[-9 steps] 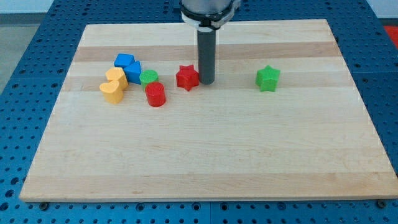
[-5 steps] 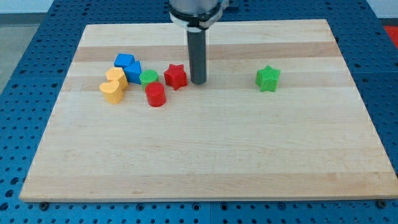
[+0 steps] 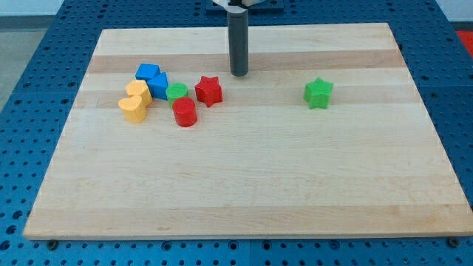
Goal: Push the red star close to the green circle
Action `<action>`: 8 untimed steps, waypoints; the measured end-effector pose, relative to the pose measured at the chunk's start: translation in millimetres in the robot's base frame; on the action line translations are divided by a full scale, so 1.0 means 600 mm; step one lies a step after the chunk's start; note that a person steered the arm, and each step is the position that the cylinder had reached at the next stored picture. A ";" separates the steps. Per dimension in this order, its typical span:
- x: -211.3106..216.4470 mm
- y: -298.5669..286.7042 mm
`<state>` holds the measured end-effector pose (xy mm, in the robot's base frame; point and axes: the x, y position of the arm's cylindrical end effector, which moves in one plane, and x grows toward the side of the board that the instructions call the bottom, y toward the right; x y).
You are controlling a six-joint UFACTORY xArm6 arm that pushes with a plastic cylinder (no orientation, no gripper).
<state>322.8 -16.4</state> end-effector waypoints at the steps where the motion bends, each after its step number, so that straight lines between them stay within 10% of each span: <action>1: 0.002 -0.008; 8: 0.046 -0.057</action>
<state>350.5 -50.5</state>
